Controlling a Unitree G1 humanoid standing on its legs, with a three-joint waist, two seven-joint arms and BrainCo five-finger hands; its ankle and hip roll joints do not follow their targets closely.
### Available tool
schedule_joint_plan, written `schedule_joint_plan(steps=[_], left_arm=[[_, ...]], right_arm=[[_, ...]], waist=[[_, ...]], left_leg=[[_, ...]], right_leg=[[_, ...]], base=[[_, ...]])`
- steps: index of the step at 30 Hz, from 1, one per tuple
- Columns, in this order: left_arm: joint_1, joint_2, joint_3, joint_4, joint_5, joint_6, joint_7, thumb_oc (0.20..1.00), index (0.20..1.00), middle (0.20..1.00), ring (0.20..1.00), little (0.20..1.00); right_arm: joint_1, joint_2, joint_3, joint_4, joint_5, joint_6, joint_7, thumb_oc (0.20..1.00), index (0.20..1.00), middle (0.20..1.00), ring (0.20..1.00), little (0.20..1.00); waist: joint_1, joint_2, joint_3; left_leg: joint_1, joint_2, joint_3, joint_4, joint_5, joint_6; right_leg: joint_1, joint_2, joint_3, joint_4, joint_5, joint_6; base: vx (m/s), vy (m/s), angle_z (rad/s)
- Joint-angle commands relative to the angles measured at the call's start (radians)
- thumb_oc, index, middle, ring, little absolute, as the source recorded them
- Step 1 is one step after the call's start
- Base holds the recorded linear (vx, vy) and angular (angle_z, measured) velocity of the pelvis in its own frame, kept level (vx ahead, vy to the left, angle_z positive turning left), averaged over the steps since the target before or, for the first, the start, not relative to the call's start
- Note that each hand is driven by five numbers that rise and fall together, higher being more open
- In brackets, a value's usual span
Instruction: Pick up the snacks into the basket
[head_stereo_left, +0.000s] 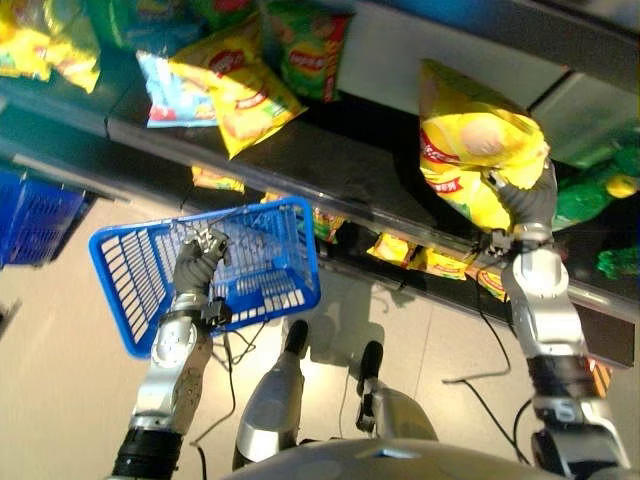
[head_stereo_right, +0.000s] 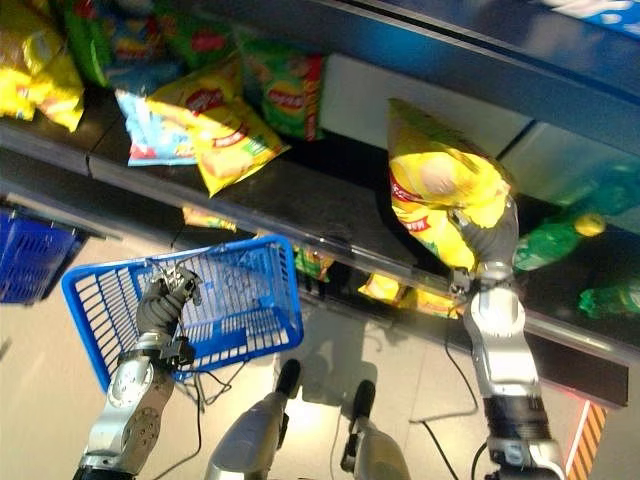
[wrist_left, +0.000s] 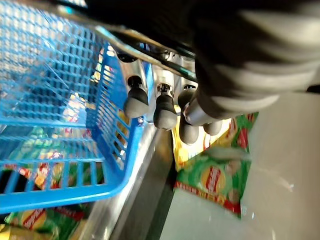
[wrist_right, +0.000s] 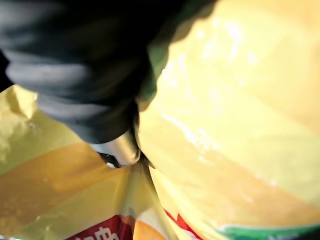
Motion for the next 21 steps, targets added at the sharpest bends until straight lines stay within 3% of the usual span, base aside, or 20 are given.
schedule_joint_plan(steps=[1, 7, 21], left_arm=[[-0.006, 0.019, 0.043, -0.152, -0.001, -0.093, -0.045, 0.200, 0.200, 0.200, 0.200, 0.200], [0.006, 0.010, 0.037, -0.145, 0.001, -0.088, -0.060, 0.200, 0.200, 0.200, 0.200, 0.200], [-0.094, 0.033, -0.079, -0.149, -0.043, -0.091, -0.123, 0.200, 0.200, 0.200, 0.200, 0.200]], right_arm=[[0.026, -0.013, -0.010, -0.051, -0.041, -0.113, 0.058, 0.200, 0.200, 0.200, 0.200, 0.200], [0.096, 0.018, 0.011, -0.043, -0.017, -0.113, 0.104, 0.200, 0.200, 0.200, 0.200, 0.200], [0.170, 0.002, 0.250, 0.025, -0.035, -0.108, 0.288, 0.200, 0.200, 0.200, 0.200, 0.200]], waist=[[-0.011, -0.018, -0.185], [-0.024, -0.018, -0.205], [-0.044, -0.026, -0.189]], left_leg=[[0.050, -0.026, 0.054, 0.019, -0.108, 0.036], [0.083, -0.018, 0.061, 0.006, -0.114, 0.033], [0.088, -0.003, 0.067, -0.022, -0.096, 0.021]], right_leg=[[0.036, -0.032, -0.009, 0.049, -0.094, 0.073], [0.061, -0.026, 0.002, 0.041, -0.100, 0.071], [0.046, -0.013, 0.007, 0.048, -0.102, 0.066]], base=[[0.07, -0.003, -0.13], [0.05, -0.011, -0.12], [-0.01, -0.004, -0.01]])
